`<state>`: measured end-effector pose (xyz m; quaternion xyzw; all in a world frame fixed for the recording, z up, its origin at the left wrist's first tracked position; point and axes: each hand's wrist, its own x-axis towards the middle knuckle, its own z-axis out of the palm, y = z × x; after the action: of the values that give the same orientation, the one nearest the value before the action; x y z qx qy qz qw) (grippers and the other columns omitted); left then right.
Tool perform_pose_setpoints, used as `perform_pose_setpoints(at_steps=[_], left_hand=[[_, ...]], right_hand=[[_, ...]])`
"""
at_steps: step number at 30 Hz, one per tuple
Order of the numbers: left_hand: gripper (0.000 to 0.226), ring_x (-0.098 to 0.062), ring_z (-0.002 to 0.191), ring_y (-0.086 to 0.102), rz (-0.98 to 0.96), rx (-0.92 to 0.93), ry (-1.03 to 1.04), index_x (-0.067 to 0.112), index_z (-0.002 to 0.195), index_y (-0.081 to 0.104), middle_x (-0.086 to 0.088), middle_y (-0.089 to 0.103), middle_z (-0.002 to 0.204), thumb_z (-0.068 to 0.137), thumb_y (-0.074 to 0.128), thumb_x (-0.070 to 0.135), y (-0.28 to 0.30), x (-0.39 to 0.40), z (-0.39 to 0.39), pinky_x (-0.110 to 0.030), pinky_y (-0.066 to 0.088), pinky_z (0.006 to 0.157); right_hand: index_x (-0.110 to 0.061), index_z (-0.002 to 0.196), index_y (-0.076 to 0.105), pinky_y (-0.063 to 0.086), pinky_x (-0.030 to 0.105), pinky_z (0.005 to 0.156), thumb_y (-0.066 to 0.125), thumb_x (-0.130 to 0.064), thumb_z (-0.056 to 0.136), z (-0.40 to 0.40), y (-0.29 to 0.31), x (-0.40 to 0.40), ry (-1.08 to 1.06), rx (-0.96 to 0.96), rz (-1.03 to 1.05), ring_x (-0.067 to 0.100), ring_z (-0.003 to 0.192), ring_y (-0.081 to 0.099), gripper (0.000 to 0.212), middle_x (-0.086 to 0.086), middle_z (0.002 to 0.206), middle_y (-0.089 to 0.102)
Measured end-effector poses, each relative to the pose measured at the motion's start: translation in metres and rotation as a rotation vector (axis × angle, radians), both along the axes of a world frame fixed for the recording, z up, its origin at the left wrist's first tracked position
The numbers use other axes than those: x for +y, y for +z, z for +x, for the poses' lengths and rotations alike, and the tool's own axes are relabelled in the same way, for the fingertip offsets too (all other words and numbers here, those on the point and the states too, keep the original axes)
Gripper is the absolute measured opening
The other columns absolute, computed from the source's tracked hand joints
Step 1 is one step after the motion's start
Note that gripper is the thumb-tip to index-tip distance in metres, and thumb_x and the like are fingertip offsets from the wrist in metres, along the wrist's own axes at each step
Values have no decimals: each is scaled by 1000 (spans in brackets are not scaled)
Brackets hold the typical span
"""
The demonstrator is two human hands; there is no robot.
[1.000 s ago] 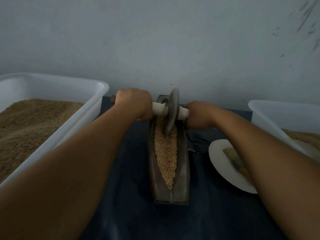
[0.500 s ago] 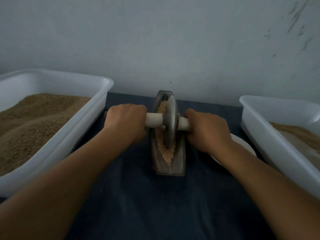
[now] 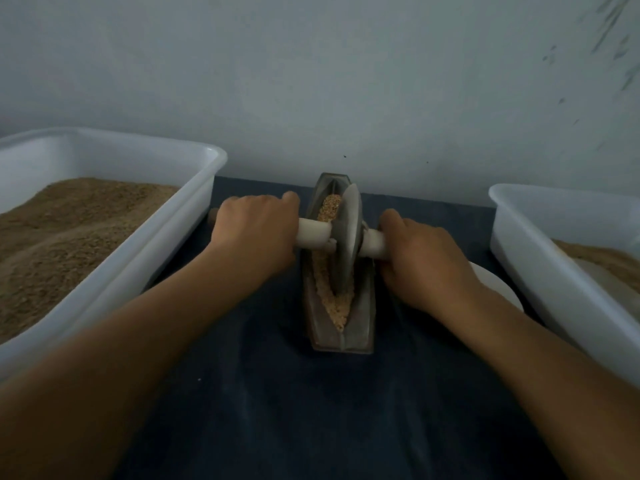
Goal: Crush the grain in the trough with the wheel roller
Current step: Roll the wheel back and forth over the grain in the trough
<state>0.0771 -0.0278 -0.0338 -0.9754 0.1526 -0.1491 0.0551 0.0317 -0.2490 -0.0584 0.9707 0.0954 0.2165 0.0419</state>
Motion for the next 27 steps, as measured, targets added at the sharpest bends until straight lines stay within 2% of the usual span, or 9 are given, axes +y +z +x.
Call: perform_pose_setpoints(at_steps=[4, 8, 11, 16, 20, 22, 27], left_hand=[[44, -29, 90, 62, -87, 33, 25, 17, 97, 31, -10, 62, 104, 83, 70, 30, 0, -10, 32, -39, 37, 67], [38, -31, 97, 59, -142, 23, 8, 15, 103, 38, -12, 58, 109, 83, 69, 22, 2, -18, 59, -42, 42, 72], [39, -32, 101, 56, -156, -27, -43, 14, 111, 44, -13, 55, 112, 82, 70, 17, 1, -23, 71, -46, 48, 77], [39, -32, 98, 58, -103, -87, -34, 13, 110, 47, -13, 56, 109, 81, 72, 23, -2, -25, 81, -41, 39, 70], [36, -30, 97, 61, -16, 0, -7, 17, 111, 54, -9, 61, 107, 81, 72, 25, 0, -24, 71, -38, 40, 70], [33, -28, 95, 61, 4, 51, 1, 18, 110, 56, -8, 62, 104, 81, 72, 25, 2, -22, 61, -37, 41, 70], [30, -22, 85, 54, 17, 59, -50, 22, 104, 51, -2, 57, 93, 82, 70, 28, 0, -11, 20, -38, 42, 74]], right_hand=[[-15, 102, 45, 32, 35, 59, 68, -30, 81, 44, 4, -6, -34, 9, -23, 32, 79, 60, 35, 7, 95, 62], [-15, 106, 47, 35, 34, 60, 69, -32, 83, 83, 11, -9, -99, 101, 9, 33, 87, 61, 36, 11, 101, 63], [-18, 108, 46, 39, 34, 62, 70, -36, 83, 104, 22, -8, -180, 246, 37, 29, 84, 55, 39, 11, 106, 61], [-19, 117, 51, 37, 31, 60, 70, -37, 82, 111, 24, -10, -202, 327, 35, 24, 80, 47, 44, 11, 109, 60], [-17, 111, 49, 34, 31, 57, 71, -33, 82, 93, 19, -9, -175, 255, 43, 26, 78, 50, 39, 11, 104, 61], [-15, 109, 50, 34, 31, 57, 71, -31, 82, 77, 14, -9, -138, 186, 40, 29, 81, 57, 38, 11, 101, 62], [-18, 103, 50, 34, 34, 60, 69, -33, 82, 37, 1, -4, -63, 47, 24, 26, 77, 60, 32, 3, 91, 64]])
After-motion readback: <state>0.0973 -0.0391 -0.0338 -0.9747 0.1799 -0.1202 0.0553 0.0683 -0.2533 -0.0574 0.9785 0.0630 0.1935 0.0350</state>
